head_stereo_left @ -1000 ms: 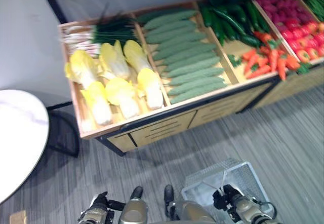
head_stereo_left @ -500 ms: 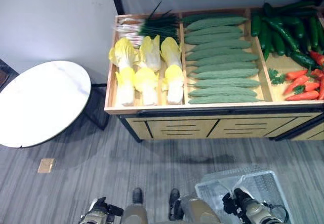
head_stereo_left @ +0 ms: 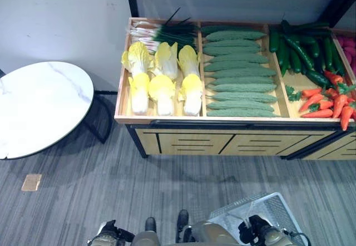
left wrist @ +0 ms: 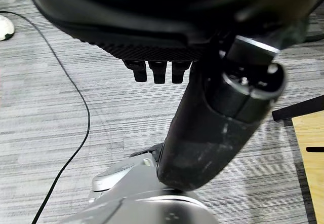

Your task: Get the vegetables into the basket

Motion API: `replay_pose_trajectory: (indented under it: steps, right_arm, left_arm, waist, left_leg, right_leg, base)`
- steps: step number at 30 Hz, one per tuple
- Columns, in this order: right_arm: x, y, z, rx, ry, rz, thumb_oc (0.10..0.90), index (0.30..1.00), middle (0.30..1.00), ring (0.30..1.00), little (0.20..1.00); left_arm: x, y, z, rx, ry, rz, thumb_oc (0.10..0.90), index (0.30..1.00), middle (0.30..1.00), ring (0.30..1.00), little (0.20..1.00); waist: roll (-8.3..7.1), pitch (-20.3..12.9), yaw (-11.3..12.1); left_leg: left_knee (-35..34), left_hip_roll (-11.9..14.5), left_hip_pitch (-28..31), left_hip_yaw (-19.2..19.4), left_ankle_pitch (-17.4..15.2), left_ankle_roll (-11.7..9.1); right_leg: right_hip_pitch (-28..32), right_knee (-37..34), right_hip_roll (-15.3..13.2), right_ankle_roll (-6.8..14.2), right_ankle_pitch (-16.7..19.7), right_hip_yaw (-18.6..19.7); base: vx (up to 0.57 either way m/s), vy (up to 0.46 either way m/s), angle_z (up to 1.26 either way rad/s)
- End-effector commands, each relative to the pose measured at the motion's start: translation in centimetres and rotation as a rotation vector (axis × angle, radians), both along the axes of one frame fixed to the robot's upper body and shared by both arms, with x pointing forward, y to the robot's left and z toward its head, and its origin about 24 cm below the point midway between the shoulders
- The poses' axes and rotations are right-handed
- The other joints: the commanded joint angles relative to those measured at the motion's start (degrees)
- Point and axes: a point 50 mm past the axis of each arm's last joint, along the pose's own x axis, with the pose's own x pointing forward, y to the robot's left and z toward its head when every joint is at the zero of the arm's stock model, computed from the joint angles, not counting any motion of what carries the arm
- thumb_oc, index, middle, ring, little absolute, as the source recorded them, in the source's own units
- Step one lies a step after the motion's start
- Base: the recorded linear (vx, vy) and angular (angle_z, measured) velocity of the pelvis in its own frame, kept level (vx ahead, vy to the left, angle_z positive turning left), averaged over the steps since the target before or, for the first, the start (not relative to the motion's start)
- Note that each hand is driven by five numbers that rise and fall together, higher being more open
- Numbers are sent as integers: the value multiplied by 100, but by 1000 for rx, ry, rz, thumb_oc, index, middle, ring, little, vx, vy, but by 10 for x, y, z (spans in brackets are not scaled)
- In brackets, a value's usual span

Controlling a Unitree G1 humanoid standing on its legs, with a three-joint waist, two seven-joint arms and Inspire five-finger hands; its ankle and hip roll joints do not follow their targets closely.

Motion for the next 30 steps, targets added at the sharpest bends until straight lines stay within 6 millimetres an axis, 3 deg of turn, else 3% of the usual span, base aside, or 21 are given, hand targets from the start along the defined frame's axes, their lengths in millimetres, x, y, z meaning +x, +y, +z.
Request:
replay_pose_trajectory:
  steps: [1,3,5,8,9,10,11,12,14,15,16,18,19,20,21,22,24,25,27,29,30]
  right_arm:
    - [3,-9,3,-40,6,20,400,300,300,300,300]
    - [3,-8,3,-40,-2,18,400,300,300,300,300]
    - [3,-8,3,-40,-2,18,400,300,300,300,300]
    - [7,-13,7,-46,-39,10,400,300,300,300,300]
    - [11,-14,9,-39,-69,14,400,300,300,300,300]
    - [10,-15,10,-38,-74,13,400,300,300,300,300]
    - [10,-15,10,-38,-74,14,400,300,300,300,300]
    - [7,-19,10,-40,-68,10,400,300,300,300,300]
    - [5,-19,10,-38,-60,11,400,300,300,300,300]
    - [2,-18,9,-32,-47,20,400,300,300,300,300]
    - [-1,-18,8,-33,-33,22,400,300,300,300,300]
    - [-3,-17,7,-33,-24,25,400,300,300,300,300]
    - [-7,-16,5,-32,-3,29,400,300,300,300,300]
    - [-7,-16,5,-32,-3,29,400,300,300,300,300]
    - [-11,-14,3,-27,14,25,400,300,300,300,300]
    - [-13,-14,3,-27,19,23,400,300,300,300,300]
    - [-16,-19,3,-45,40,51,400,300,300,300,300]
    - [-16,-19,3,-44,39,50,400,300,300,300,300]
    - [-13,-24,6,-64,30,75,400,300,300,300,300]
    - [-2,-35,13,-109,-2,118,400,300,300,300,300]
    - [-1,-38,15,-120,-7,120,400,300,300,300,300]
  left_arm:
    - [26,9,11,38,-98,-17,900,1000,1000,1000,1000]
    - [45,10,20,38,-194,-17,900,1000,1000,1000,1000]
    - [44,10,20,39,-194,-17,900,1000,1000,1000,1000]
    - [102,16,73,19,-574,-36,900,1000,1000,1000,1000]
    - [117,24,106,42,-750,-64,900,1000,1000,1000,1000]
    - [121,29,121,62,-820,-72,900,1000,1000,1000,1000]
    - [121,29,121,63,-819,-72,900,1000,1000,1000,1000]
    - [133,38,161,123,-983,-123,900,1000,1000,1000,1000]
    - [136,41,175,150,-1038,-140,900,1000,1000,1000,1000]
    - [146,46,211,235,-1157,-205,900,1000,1000,1000,1000]
    - [150,47,232,282,-1233,-235,900,1000,1000,1000,1000]
    - [151,47,240,296,-1263,-236,900,1000,1000,1000,1000]
    - [153,47,259,308,-1356,-220,900,1000,1000,1000,1000]
    - [153,47,260,308,-1356,-220,900,1000,1000,1000,1000]
    - [153,46,281,352,-1435,-246,900,1000,1000,1000,1000]
    - [154,45,285,363,-1453,-247,900,1000,1000,1000,1000]
    - [174,49,334,691,-1482,-452,900,1000,1000,1000,1000]
    - [175,48,334,692,-1483,-454,900,1000,1000,1000,1000]
    - [186,51,356,837,-1469,-543,900,1000,1000,1000,1000]
    - [207,57,390,1131,-1327,-751,900,1000,1000,1000,1000]
    - [210,59,393,1171,-1292,-783,900,1000,1000,1000,1000]
  waist:
    - [-47,-31,106]
    - [-8,-49,114]
    - [-8,-48,115]
    - [44,-47,127]
    - [48,-55,116]
    - [46,-65,119]
    - [45,-68,117]
    - [42,-108,125]
    - [44,-139,118]
    - [49,-197,103]
    - [61,-226,103]
    - [64,-249,98]
    - [85,-293,96]
    - [83,-292,93]
    - [109,-330,86]
    - [117,-341,71]
    - [217,-442,-64]
    - [210,-438,-55]
    - [290,-473,-142]
    - [510,-484,-348]
    - [567,-483,-379]
  left_leg:
    - [-248,-314,382,104,-532,184]
    - [-273,-340,419,101,-547,201]
    - [-273,-340,421,102,-548,201]
    - [-273,-374,443,50,-560,216]
    - [-273,-382,456,56,-570,208]
    - [-273,-381,463,62,-577,203]
    - [-273,-381,464,62,-578,203]
    - [-273,-379,488,65,-596,199]
    - [-273,-378,510,75,-610,196]
    - [-273,-380,552,90,-634,193]
    - [-273,-382,566,87,-642,191]
    - [-273,-383,576,91,-652,190]
    - [-273,-384,593,80,-654,182]
    - [-273,-384,594,80,-655,181]
    - [-273,-385,611,66,-654,172]
    - [-273,-385,616,71,-654,164]
    - [-273,-381,661,109,-666,132]
    - [-273,-381,661,108,-666,132]
    - [-273,-382,657,156,-657,115]
    - [-273,-379,587,295,-617,83]
    - [-273,-382,563,322,-610,79]
  right_leg:
    - [905,-573,-460,786,-363,397]
    - [939,-629,-471,806,-332,438]
    - [942,-632,-470,806,-331,438]
    - [975,-682,-503,849,-280,429]
    - [993,-719,-505,875,-250,451]
    - [1004,-731,-509,884,-248,461]
    - [1006,-733,-509,884,-248,462]
    - [1039,-782,-513,899,-226,483]
    - [1068,-817,-513,903,-209,499]
    - [1130,-903,-512,912,-184,534]
    - [1152,-935,-514,916,-166,539]
    - [1176,-978,-512,917,-152,546]
    - [1211,-1032,-510,916,-138,552]
    - [1214,-1036,-509,915,-136,552]
    - [1252,-1077,-505,911,-125,563]
    - [1263,-1094,-501,910,-121,566]
    - [1339,-1187,-501,910,-89,592]
    - [1340,-1190,-501,909,-88,591]
    - [1334,-1224,-498,920,-57,634]
    - [1229,-1248,-496,953,12,740]
    - [1205,-1271,-502,960,38,772]
  base:
    - [15,116,-32]
    - [5,92,-21]
    - [1,40,-1]
    - [-12,78,2]
    - [-13,55,2]
    - [-4,35,1]
    - [0,0,0]
    - [0,0,0]
    - [0,0,0]
    - [0,0,0]
    - [15,-9,-4]
    - [0,-18,-3]
    - [0,0,0]
    - [-12,-49,-2]
    - [-17,-37,-5]
    - [-29,-71,-7]
    - [-18,-58,-4]
    - [-3,-28,-3]
    - [-9,-22,-4]
    - [-27,-40,-8]
    - [-13,-21,-17]
